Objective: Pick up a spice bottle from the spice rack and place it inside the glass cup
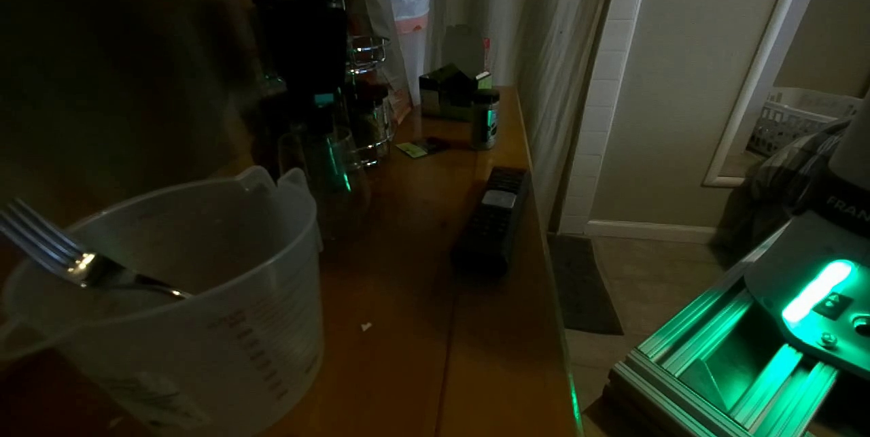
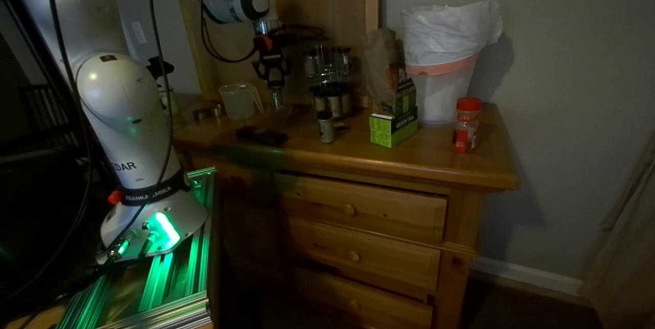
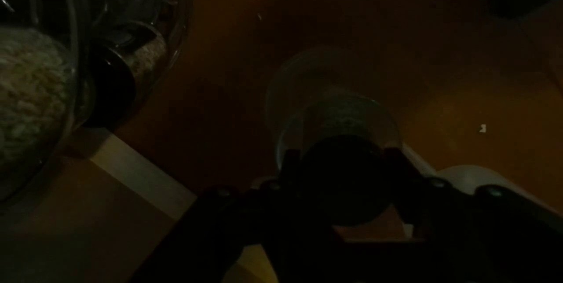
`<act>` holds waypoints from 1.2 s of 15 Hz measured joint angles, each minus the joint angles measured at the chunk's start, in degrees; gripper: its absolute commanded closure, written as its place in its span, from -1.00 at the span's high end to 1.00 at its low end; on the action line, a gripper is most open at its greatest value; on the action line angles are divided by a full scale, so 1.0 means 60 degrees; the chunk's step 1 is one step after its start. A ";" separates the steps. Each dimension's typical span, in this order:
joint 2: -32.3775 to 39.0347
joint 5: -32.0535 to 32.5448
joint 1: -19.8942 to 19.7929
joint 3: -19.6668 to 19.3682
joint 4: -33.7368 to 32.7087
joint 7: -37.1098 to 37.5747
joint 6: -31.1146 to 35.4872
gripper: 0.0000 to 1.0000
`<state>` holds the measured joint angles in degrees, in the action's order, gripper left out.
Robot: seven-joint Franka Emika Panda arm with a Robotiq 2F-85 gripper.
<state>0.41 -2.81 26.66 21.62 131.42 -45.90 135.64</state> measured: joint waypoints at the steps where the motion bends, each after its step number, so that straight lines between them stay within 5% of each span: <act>1: 0.0033 0.0000 -0.0022 0.0000 0.0001 0.0016 0.0067 -0.49; 18: 0.0351 -0.0001 -0.0059 0.0060 0.0015 0.0047 0.0186 -0.49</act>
<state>2.52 -2.81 26.30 21.98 131.51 -45.62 136.76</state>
